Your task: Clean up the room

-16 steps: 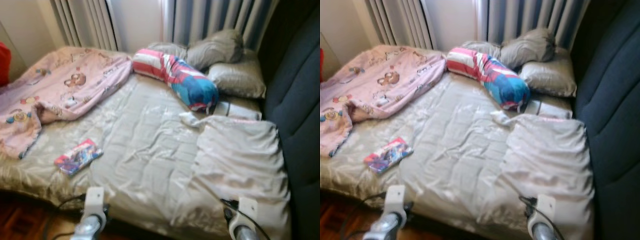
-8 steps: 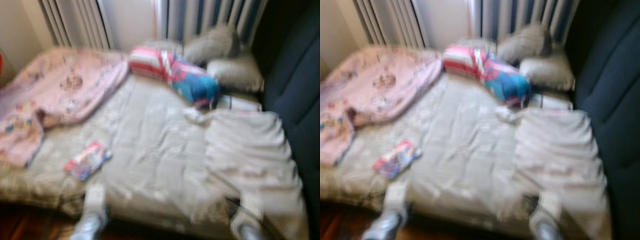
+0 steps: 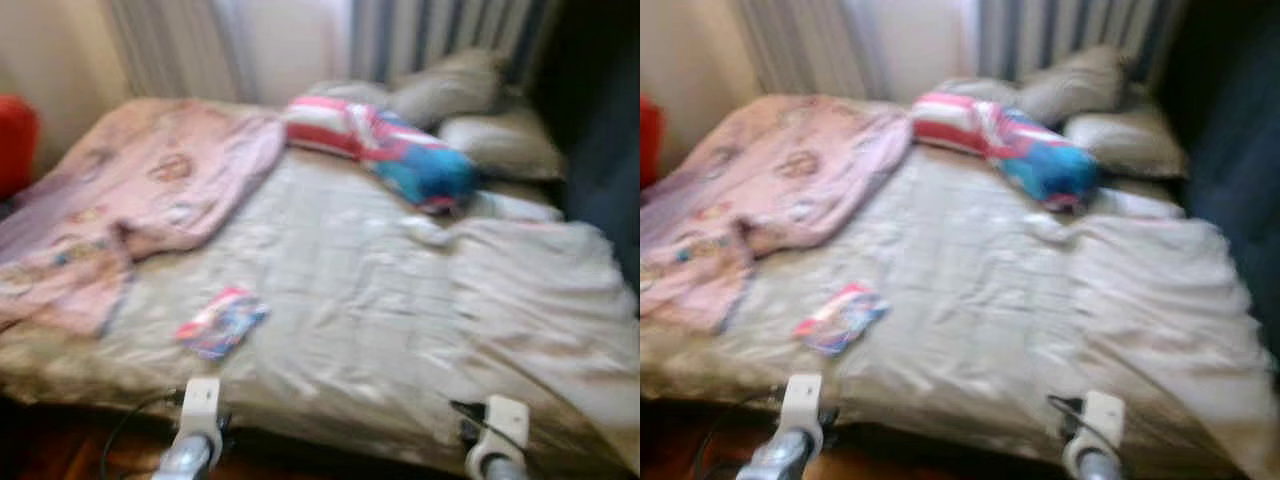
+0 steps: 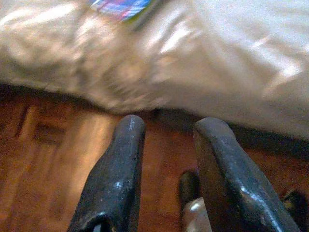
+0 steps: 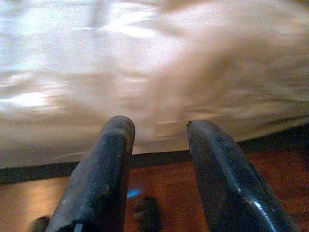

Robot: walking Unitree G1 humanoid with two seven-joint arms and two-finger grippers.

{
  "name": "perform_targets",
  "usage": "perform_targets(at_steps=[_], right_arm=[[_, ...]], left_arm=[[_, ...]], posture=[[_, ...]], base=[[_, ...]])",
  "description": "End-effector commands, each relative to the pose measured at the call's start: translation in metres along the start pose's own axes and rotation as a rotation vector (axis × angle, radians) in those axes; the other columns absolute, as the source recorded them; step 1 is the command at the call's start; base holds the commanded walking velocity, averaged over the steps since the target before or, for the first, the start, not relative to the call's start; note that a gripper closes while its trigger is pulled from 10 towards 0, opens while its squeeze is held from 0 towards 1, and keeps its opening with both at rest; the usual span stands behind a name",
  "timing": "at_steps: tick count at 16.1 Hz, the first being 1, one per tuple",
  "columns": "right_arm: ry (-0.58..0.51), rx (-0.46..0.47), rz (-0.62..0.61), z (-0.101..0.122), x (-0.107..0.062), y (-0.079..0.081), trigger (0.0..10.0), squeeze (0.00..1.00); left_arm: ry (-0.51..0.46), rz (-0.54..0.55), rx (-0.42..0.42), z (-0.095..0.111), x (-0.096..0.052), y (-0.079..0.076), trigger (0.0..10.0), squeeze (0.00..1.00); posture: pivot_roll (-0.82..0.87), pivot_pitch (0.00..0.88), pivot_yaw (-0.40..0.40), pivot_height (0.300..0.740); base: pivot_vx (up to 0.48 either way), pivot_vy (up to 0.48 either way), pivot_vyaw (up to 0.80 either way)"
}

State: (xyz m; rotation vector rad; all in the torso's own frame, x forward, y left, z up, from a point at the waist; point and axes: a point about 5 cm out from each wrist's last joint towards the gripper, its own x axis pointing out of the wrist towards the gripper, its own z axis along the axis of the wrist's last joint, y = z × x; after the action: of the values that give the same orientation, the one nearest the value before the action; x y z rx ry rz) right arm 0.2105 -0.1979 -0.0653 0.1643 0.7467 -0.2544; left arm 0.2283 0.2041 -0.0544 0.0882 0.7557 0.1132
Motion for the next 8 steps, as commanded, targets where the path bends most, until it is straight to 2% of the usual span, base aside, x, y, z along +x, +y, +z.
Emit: perform_targets(at_steps=[1, 3, 5, 8], right_arm=[[0.006, -0.006, 0.009, -0.0034, -0.0011, 0.0011, 10.0, 0.00], [0.022, -0.010, 0.010, -0.0071, -0.0019, -0.0001, 10.0, 0.00], [0.019, -0.019, 0.022, -0.0062, -0.0016, 0.0020, 10.0, 0.00], [0.031, -0.028, 0.025, -0.0090, -0.0023, 0.0017, 10.0, 0.00]], left_arm=[[0.027, -0.003, 0.015, -0.0041, -0.0005, -0.0002, 10.0, 0.00], [0.035, -0.002, 0.015, -0.0066, -0.0011, 0.0007, 10.0, 0.00], [0.044, 0.017, -0.024, -0.0076, -0.0012, 0.0049, 10.0, 0.00], [0.047, 0.007, -0.007, -0.0085, -0.0015, 0.0039, 10.0, 0.00]], posture=[[0.07, 0.030, 0.028, 0.740], [0.07, 0.027, 0.028, 0.740], [0.07, 0.022, 0.029, 0.740], [0.07, 0.012, 0.026, 0.740]], base=[[0.000, 0.480, 0.00], [0.000, 0.480, 0.00], [0.000, 0.480, 0.00], [0.000, 0.480, 0.00]])
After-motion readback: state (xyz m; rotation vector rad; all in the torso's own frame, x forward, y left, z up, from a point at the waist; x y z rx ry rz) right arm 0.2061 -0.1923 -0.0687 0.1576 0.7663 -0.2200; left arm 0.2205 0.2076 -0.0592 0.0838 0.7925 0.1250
